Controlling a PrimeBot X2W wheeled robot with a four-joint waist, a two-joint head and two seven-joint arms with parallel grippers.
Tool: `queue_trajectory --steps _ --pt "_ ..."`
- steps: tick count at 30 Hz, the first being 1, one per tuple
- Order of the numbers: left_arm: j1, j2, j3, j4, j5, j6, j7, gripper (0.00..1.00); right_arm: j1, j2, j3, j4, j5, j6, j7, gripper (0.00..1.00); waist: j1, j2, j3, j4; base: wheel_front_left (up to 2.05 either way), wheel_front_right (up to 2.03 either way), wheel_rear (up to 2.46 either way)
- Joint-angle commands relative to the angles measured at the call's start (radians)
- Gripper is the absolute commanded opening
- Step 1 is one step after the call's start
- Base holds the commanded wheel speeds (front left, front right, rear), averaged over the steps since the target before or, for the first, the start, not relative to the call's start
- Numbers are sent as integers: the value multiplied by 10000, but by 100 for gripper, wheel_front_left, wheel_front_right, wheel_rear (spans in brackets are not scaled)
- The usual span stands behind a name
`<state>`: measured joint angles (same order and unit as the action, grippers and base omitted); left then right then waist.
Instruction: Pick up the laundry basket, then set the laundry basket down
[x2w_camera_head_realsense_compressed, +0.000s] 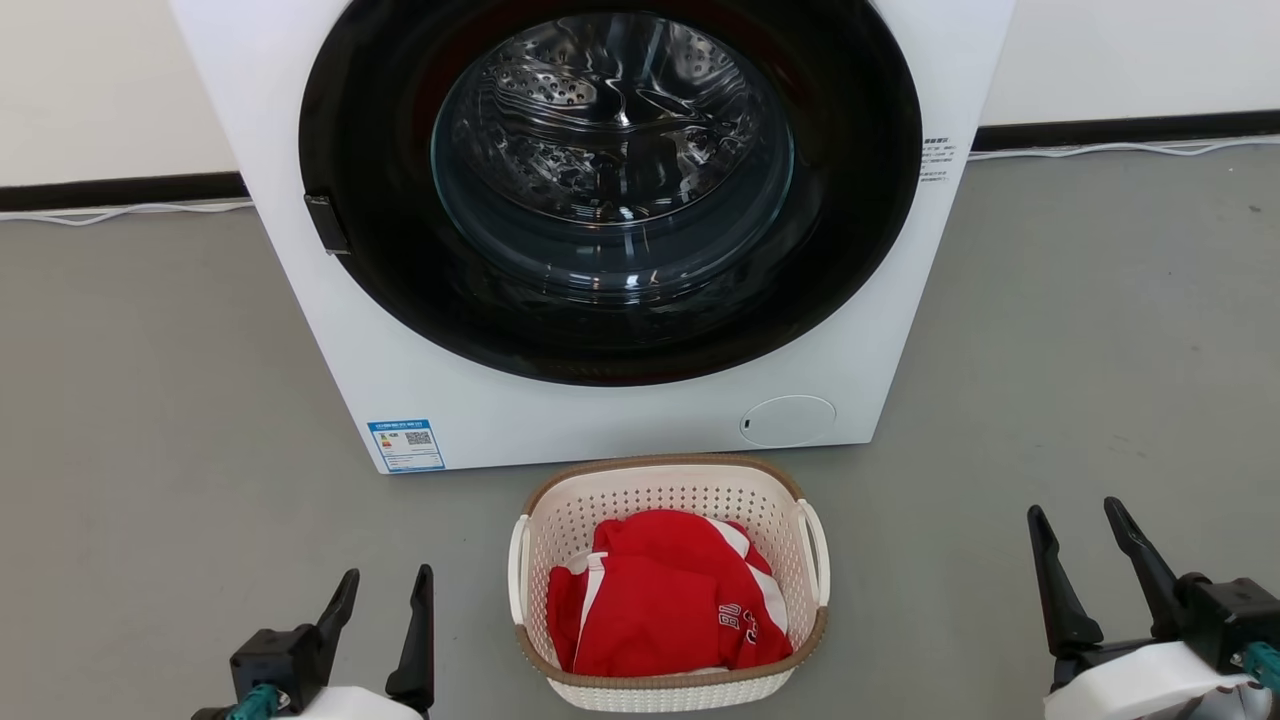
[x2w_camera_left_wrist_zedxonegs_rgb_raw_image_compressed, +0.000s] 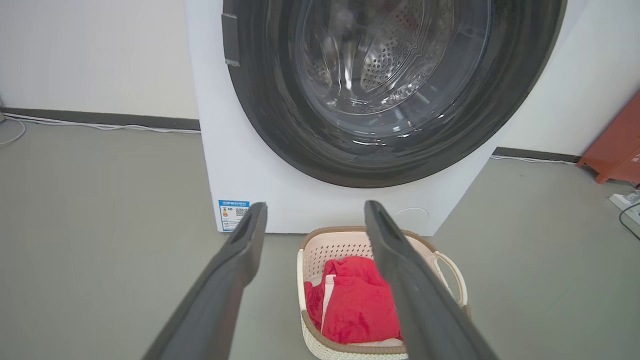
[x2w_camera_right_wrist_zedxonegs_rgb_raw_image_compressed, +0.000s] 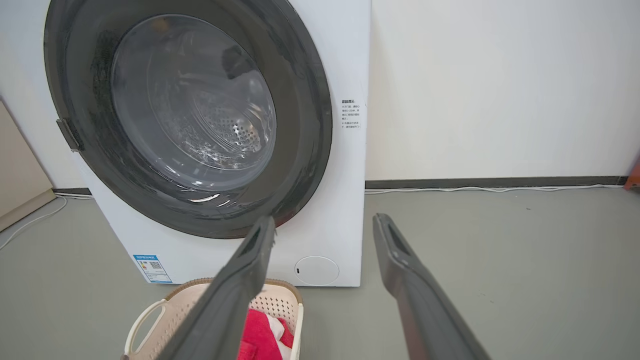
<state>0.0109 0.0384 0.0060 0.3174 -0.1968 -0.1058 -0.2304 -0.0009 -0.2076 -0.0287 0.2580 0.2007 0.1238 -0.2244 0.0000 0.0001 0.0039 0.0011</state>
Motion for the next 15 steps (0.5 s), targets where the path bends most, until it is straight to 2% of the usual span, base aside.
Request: queue_trajectory --steps 1,6,15 --pt "-221 112 260 -241 371 36 -162 100 -120 -228 182 -213 -319 66 -224 100 0 -1 -7 -5 0 0 0" --pt "-200 117 225 -252 983 53 -311 100 -90 -264 172 -230 -889 69 -371 100 0 -1 -4 -11 0 0 0" --pt "-245 118 276 -198 992 20 -314 100 -104 -239 129 -199 -855 69 -373 100 0 -1 18 5 0 0 0"
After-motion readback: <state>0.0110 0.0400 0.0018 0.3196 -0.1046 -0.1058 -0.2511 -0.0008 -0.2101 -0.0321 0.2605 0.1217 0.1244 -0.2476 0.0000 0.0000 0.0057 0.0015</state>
